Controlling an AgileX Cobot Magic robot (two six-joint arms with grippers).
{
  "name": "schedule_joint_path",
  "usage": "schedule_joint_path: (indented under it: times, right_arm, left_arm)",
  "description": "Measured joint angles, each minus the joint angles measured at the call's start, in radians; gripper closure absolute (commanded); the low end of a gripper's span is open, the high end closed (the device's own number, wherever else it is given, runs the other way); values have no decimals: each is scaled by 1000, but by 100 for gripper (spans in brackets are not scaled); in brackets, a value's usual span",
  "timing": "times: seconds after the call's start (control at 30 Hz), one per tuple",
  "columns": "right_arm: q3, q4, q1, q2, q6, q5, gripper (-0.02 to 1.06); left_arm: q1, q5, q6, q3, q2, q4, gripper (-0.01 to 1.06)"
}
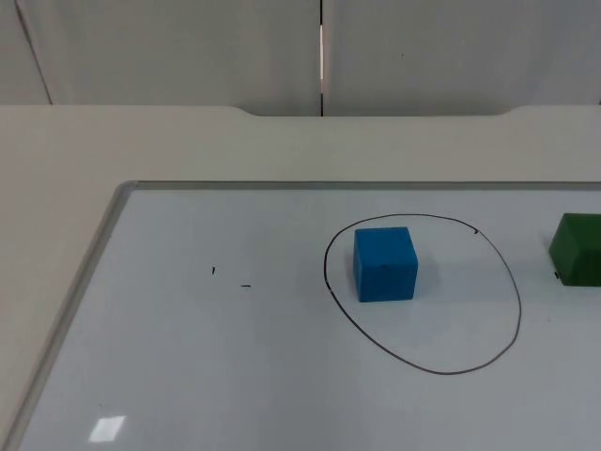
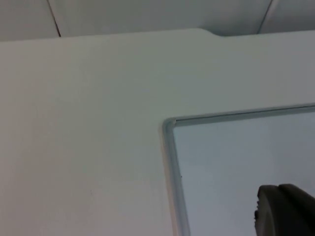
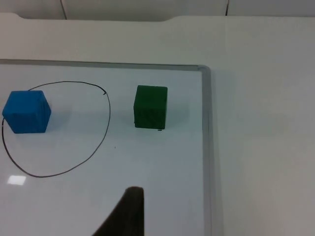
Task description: Push the two cubes into the marked area.
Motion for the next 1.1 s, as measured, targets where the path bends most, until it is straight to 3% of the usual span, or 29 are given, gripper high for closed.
schedule_joint_path:
  times: [0.3,0.6,0.83,1.1]
  right_arm:
    - [0,0,0,0,0,0,-1]
    - [0,0,0,0,0,0,-1]
    - [0,0,0,0,0,0,-1]
    - [0,0,0,0,0,0,-1]
  left_arm:
    - [0,45,-7,65,-221,0,105]
    - [0,81,-43,290,-460,3,105]
    - [0,117,-117,301,-596,90,105]
    - [0,226,-233,301,-739,234,105]
